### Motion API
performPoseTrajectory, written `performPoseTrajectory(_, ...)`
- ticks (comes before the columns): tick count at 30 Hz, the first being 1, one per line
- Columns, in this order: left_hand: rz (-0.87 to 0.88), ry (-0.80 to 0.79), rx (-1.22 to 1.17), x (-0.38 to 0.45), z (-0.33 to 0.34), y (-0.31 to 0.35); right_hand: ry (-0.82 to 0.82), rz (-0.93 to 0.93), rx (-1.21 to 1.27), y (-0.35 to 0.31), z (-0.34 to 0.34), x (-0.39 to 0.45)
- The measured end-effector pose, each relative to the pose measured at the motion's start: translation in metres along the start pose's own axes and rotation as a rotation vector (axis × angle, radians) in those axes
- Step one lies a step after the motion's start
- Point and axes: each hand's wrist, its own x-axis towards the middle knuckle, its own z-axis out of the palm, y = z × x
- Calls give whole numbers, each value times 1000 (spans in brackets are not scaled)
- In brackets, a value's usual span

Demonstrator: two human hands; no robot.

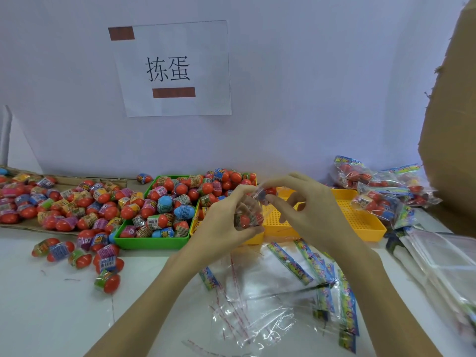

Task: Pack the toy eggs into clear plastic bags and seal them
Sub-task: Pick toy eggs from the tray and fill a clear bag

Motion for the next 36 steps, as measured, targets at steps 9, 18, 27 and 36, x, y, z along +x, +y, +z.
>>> performPoseTrajectory(9,-10,31,-42,-1,2,2,233,101,40,-11,15,-2)
performPoseTrajectory(18,-135,94,-249,3,2,-2,44,44,27,-16,19,-3)
performPoseTrajectory(27,-404,510,-415,9,-18,-8,299,38,269,-14,38,-3)
performPoseTrajectory(36,-445,817,-354,10,-40,-27,-387,-23,-271,-27,101,-24)
